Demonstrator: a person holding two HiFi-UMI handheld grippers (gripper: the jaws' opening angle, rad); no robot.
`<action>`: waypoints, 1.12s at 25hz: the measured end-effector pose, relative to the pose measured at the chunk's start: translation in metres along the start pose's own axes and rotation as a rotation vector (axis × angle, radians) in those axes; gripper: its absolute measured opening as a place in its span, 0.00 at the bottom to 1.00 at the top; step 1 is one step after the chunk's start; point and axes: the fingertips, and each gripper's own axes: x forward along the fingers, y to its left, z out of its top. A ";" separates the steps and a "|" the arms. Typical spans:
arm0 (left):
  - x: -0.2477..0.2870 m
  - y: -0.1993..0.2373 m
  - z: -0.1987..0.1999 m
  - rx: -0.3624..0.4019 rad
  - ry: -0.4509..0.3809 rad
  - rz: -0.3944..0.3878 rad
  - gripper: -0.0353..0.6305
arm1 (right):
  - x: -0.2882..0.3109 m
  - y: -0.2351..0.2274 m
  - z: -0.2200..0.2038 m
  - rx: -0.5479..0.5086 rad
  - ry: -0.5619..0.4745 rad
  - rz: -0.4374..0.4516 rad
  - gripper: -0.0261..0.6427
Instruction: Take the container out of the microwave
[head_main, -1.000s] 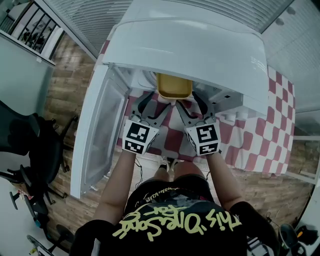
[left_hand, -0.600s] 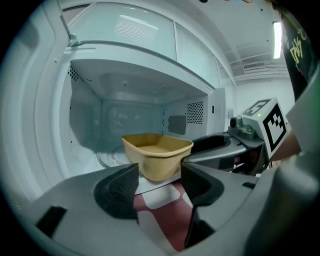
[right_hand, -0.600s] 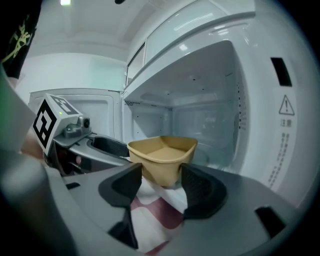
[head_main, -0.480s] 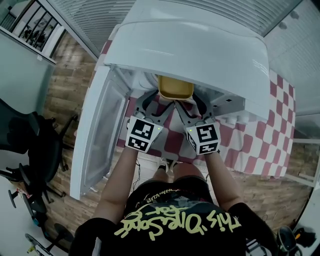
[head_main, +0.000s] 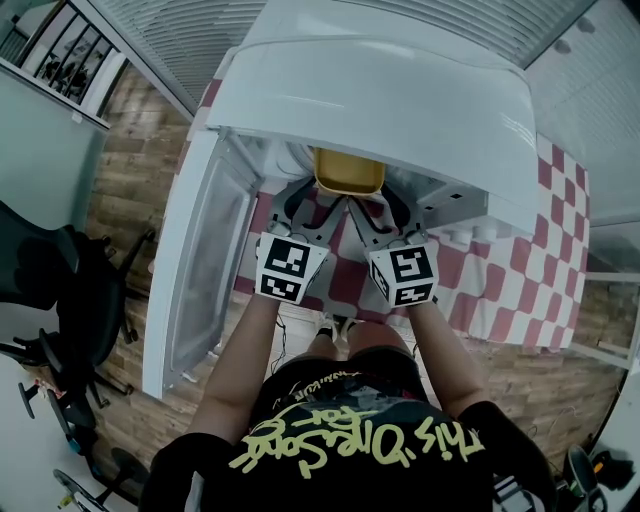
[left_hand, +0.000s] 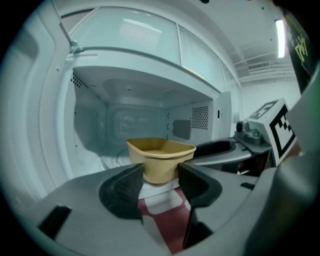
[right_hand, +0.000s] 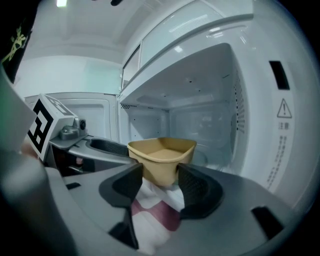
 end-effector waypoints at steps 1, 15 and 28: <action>-0.001 0.000 0.001 0.002 -0.002 0.003 0.39 | -0.001 0.001 0.001 0.003 -0.002 -0.002 0.38; -0.021 -0.003 0.009 0.012 -0.022 0.001 0.38 | -0.013 0.016 0.012 -0.006 -0.017 -0.011 0.38; -0.040 -0.016 0.018 0.012 -0.026 -0.017 0.38 | -0.034 0.026 0.020 -0.003 -0.018 -0.019 0.38</action>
